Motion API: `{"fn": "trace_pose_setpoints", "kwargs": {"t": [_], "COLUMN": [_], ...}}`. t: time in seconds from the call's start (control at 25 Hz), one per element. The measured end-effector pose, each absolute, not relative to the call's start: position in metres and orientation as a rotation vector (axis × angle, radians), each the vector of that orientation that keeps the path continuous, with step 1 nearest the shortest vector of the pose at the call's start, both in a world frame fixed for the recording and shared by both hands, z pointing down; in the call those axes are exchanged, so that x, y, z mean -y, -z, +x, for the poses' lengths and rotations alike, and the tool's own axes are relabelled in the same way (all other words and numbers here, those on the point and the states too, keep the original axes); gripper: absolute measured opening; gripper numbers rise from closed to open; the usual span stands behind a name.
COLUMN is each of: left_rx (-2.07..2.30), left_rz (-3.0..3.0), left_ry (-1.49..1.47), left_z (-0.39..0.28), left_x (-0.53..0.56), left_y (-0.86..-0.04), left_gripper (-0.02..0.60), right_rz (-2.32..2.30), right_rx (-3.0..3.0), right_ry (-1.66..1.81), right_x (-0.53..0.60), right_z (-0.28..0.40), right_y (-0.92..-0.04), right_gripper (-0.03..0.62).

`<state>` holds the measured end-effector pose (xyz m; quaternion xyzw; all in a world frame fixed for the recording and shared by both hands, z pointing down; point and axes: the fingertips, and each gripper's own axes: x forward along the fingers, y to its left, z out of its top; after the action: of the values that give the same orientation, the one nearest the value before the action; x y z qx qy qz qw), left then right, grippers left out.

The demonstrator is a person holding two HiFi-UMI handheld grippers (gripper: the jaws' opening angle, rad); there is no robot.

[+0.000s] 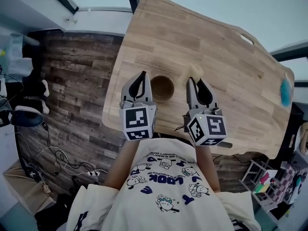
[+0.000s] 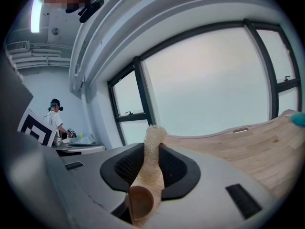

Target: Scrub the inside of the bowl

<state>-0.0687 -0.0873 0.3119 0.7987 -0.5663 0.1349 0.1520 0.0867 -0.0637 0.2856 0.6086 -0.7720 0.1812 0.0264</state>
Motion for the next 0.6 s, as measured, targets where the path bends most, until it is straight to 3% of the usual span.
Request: {"fn": "trace_pose_setpoints", "kwargs": {"t": [0.6], "left_rx": [1.651], "left_rz": [2.34], "left_ry": [-0.353], "left_z": [-0.051], "left_x": [0.077], "left_y": [-0.292], "left_gripper": [0.02], "right_rz": [1.919], "right_rx": [2.372], "right_ry": [-0.482], "right_x": [0.052], "right_z": [0.099], "right_y": [-0.276], "right_gripper": [0.101]}}
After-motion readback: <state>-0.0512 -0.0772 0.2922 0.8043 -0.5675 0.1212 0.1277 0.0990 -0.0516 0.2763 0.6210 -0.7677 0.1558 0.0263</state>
